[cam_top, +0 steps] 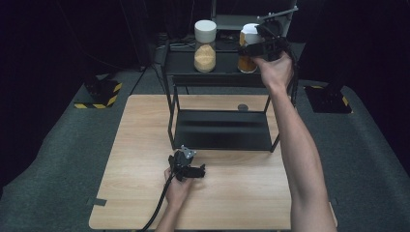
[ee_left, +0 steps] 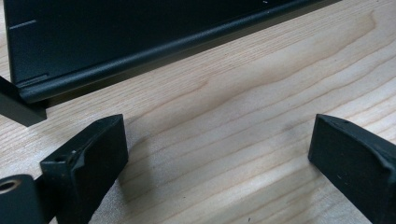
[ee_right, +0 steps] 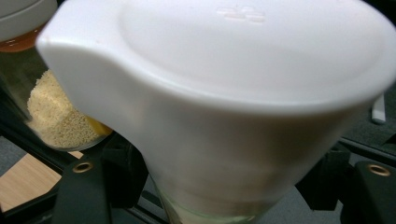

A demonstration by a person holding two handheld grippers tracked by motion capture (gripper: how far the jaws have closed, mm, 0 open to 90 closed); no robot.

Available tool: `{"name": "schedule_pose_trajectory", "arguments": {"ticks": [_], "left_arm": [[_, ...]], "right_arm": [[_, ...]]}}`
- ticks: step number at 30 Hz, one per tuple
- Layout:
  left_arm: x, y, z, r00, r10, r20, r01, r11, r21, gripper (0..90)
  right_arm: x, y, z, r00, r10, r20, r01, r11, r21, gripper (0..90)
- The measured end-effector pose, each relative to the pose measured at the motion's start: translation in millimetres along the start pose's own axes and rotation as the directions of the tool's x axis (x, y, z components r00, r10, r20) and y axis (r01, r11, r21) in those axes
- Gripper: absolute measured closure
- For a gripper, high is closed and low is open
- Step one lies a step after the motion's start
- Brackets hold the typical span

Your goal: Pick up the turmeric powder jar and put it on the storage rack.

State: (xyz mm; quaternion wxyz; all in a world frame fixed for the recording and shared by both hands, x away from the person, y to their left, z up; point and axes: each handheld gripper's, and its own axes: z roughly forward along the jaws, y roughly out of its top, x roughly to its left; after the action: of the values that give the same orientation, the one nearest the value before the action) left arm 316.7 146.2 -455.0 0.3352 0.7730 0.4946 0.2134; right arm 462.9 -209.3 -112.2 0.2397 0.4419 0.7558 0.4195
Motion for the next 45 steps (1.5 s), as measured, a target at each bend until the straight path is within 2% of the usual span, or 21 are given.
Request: {"name": "schedule_pose_trajectory", "arguments": {"ticks": [9,10,11,13,16,20,25,27,33,36,40,45], "left_arm": [[-0.2,0.0,0.0,1.0000,0.001,-0.001,-0.001,1.0000,0.000,4.7],[-0.3,0.0,0.0,1.0000,0.001,-0.001,-0.001,1.0000,0.000,4.8],[-0.3,0.0,0.0,1.0000,0.001,-0.001,-0.001,1.0000,0.000,4.8],[-0.2,0.0,0.0,1.0000,0.000,-0.001,0.000,1.0000,0.000,4.7],[-0.2,0.0,0.0,1.0000,0.000,-0.001,0.000,1.0000,0.000,4.7],[-0.3,0.1,0.0,1.0000,0.000,-0.001,0.000,1.0000,0.001,4.8],[-0.2,0.0,0.0,1.0000,0.000,-0.001,0.000,1.0000,0.000,4.7],[-0.4,0.0,0.0,1.0000,0.000,-0.002,0.000,1.0000,0.000,4.7],[-0.1,0.3,-0.1,1.0000,0.001,-0.001,-0.001,1.0000,0.002,4.7],[-0.1,0.4,-0.1,1.0000,0.001,-0.001,-0.001,1.0000,0.002,4.7],[-0.3,0.3,-0.1,1.0000,0.001,-0.001,-0.001,1.0000,0.002,4.7],[-0.2,0.4,-0.2,1.0000,0.001,-0.001,-0.001,1.0000,0.002,4.7]], "right_arm": [[-1.8,-4.9,-0.2,1.0000,-0.005,-0.008,0.005,1.000,-0.019,28.4],[-0.2,-6.8,-0.5,1.0000,-0.005,-0.002,0.005,1.000,-0.027,24.1],[5.3,-9.0,-1.1,0.9997,-0.003,0.025,0.004,0.999,-0.036,20.4],[8.2,-10.0,-2.4,0.9993,0.006,0.038,-0.005,0.999,-0.039,14.5],[7.2,-9.3,-6.4,0.9992,0.022,0.033,-0.021,0.999,-0.035,8.9],[0.4,-11.8,-11.7,0.9994,0.035,-0.003,-0.035,0.999,-0.041,5.4],[-0.2,-19.4,-18.3,0.9997,0.017,-0.020,-0.019,0.998,-0.066,4.4],[-2.6,-24.8,-20.6,0.9993,0.024,-0.029,-0.027,0.996,-0.081,4.1],[-3.9,-29.3,-27.4,0.9994,0.031,-0.018,-0.032,0.997,-0.069,3.2],[-5.4,-38.3,-31.6,0.9991,0.031,-0.030,-0.034,0.995,-0.097,3.2],[-6.7,-39.4,-34.7,0.9990,0.024,-0.036,-0.027,0.997,-0.075,3.1],[-10.2,-47.5,-40.9,0.9982,0.021,-0.056,-0.026,0.996,-0.090,3.2]]}}
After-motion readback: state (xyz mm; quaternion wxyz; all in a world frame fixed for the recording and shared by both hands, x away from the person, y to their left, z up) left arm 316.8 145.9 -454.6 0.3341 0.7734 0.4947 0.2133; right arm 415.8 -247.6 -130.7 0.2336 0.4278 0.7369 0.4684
